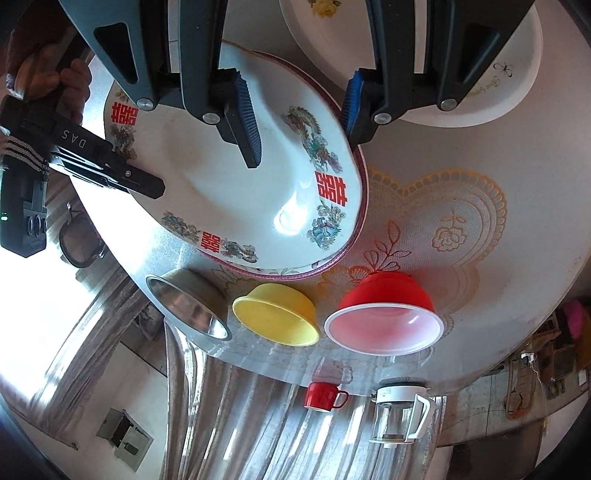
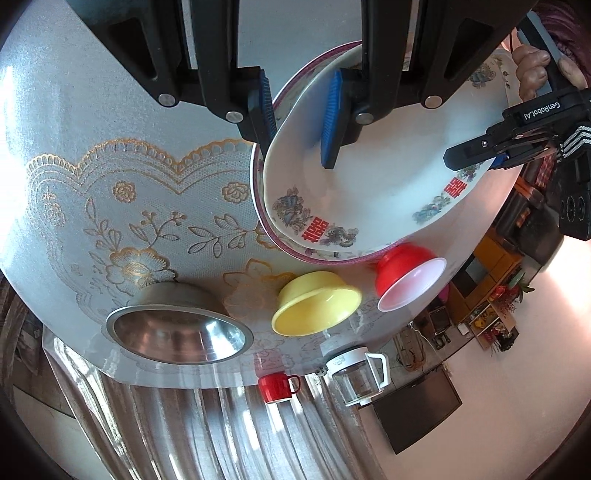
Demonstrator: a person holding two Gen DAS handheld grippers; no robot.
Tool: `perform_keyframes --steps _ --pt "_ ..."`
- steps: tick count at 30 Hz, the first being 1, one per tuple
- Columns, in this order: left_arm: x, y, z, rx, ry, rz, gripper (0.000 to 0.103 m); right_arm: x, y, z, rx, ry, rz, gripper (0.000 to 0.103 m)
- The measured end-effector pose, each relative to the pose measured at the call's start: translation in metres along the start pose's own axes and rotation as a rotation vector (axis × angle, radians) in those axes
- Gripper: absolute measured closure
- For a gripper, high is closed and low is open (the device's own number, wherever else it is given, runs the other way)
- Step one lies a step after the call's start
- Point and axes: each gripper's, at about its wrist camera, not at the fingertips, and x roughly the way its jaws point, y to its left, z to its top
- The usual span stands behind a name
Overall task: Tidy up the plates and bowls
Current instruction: 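Lower the double-happiness plate onto the purple-floral plate and open both tools, then grasp the rim of the pink-rose plate with the left tool and lift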
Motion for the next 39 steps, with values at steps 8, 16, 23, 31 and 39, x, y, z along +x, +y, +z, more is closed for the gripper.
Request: perform_keyframes --steps 8,16,23,31,39 --pt "-0.003 -0.001 0.000 -0.003 -0.004 0.006 0.058 0.002 0.013 -0.002 -0.086 -0.029 -0.096 0.072" --pt "-0.005 -0.007 -0.005 0.013 0.003 0.007 0.053 -0.006 0.007 -0.004 -0.087 -0.053 -0.140 0.071" --pt "-0.007 -0.007 -0.007 0.007 -0.006 0.010 0.052 0.001 0.008 -0.009 -0.096 -0.034 -0.162 0.073" --pt "-0.018 -0.011 -0.009 0.032 -0.052 0.086 0.051 -0.003 0.026 -0.015 -0.234 -0.067 -0.244 0.073" --pt "-0.022 -0.001 -0.012 0.001 -0.060 0.122 0.050 0.001 0.038 -0.020 -0.312 -0.086 -0.306 0.066"
